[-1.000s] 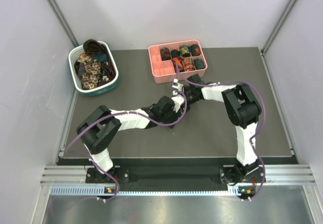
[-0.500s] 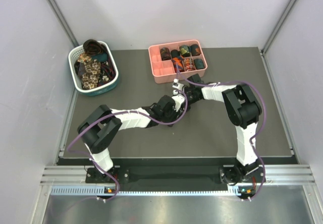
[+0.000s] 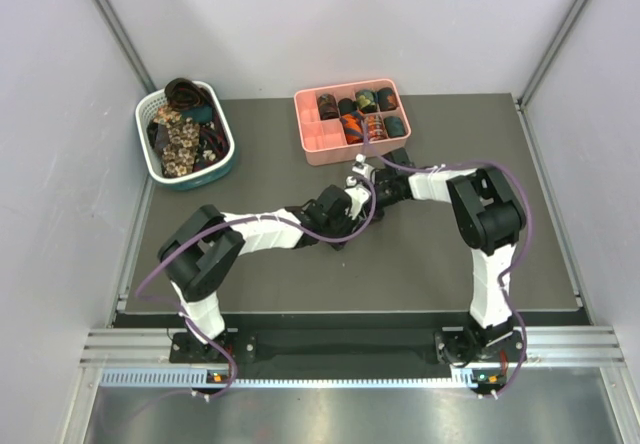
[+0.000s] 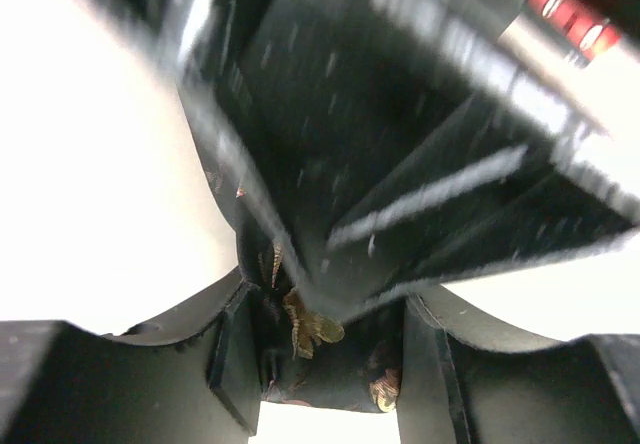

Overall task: Roll the ties
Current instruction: Roll the tie

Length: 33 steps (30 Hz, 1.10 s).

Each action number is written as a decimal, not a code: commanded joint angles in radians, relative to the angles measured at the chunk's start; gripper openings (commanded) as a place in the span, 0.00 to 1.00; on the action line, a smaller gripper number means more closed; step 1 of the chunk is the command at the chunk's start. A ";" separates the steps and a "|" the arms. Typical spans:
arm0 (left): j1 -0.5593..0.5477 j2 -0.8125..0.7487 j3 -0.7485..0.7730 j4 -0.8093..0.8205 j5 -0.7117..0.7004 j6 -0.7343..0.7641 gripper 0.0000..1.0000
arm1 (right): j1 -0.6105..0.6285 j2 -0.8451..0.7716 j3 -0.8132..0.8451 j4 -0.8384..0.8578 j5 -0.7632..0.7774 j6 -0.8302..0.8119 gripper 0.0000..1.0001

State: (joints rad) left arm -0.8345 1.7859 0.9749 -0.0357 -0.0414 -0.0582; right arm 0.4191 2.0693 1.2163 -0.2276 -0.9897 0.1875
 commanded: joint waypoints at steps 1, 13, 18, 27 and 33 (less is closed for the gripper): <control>-0.031 0.072 0.005 -0.144 0.106 -0.035 0.40 | -0.059 -0.034 -0.031 0.039 0.120 0.024 0.50; -0.029 0.118 0.048 -0.222 0.135 -0.066 0.37 | -0.190 -0.242 -0.112 0.172 0.230 0.188 0.48; -0.029 0.159 0.123 -0.305 0.137 -0.080 0.36 | -0.220 -0.435 -0.306 0.220 0.390 0.188 0.47; -0.026 0.216 0.255 -0.492 0.138 -0.092 0.35 | 0.085 -0.820 -0.635 0.301 0.825 0.110 0.45; -0.023 0.257 0.315 -0.572 0.163 -0.094 0.34 | 0.449 -0.951 -0.686 0.295 1.192 0.057 0.45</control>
State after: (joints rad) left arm -0.8326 1.9476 1.3037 -0.4492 -0.0334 -0.1081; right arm 0.7509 1.1744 0.5358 0.0147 -0.0509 0.3138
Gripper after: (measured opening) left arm 0.480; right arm 0.452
